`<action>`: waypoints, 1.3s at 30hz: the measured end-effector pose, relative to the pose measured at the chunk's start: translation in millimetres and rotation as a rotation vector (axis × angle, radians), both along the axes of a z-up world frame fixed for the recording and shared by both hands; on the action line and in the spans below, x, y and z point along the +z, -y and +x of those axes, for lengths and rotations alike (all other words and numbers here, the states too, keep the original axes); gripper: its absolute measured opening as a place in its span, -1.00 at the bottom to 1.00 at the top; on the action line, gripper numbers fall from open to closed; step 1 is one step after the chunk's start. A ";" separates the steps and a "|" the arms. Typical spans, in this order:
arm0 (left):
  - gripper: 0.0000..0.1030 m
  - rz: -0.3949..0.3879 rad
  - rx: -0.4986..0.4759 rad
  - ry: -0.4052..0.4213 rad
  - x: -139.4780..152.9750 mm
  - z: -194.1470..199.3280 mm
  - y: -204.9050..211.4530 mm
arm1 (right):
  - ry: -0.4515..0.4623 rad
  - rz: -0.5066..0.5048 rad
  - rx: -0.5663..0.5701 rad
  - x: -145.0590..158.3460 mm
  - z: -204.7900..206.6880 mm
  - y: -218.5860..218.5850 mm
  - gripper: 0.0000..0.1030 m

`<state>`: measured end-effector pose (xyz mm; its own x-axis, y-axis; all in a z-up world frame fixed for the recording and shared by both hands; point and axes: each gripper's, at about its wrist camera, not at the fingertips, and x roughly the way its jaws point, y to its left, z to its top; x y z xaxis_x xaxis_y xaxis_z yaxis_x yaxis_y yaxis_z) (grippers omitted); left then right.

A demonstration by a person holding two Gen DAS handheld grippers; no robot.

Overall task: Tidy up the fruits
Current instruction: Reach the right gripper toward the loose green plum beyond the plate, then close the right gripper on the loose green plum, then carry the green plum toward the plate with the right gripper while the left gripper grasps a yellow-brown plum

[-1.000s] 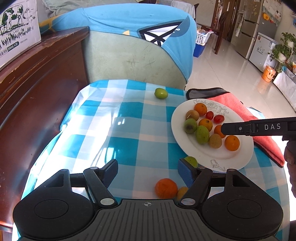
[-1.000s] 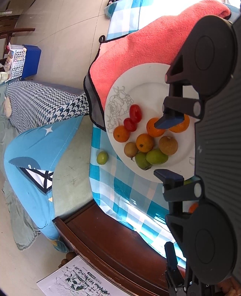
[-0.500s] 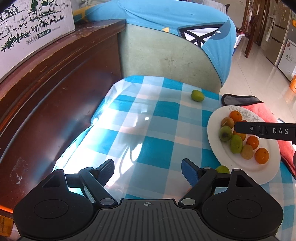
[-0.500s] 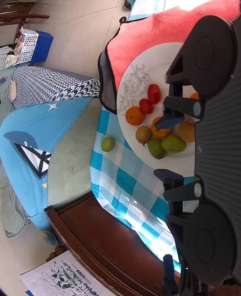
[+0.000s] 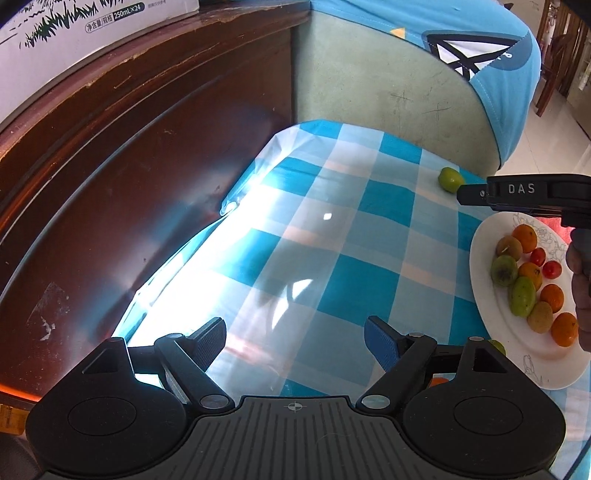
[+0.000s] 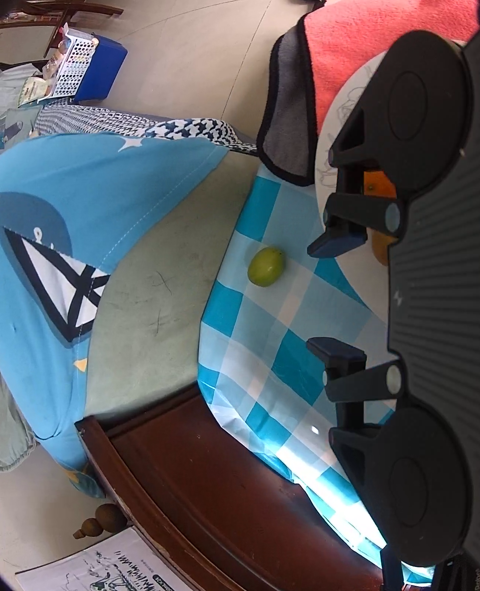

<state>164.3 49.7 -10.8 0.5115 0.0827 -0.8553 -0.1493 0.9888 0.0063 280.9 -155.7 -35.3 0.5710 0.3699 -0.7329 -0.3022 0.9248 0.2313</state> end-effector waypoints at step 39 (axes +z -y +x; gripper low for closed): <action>0.62 -0.072 -0.127 -0.010 2.0 -15.0 22.3 | 0.061 -0.115 0.014 30.2 -48.0 -5.0 -0.31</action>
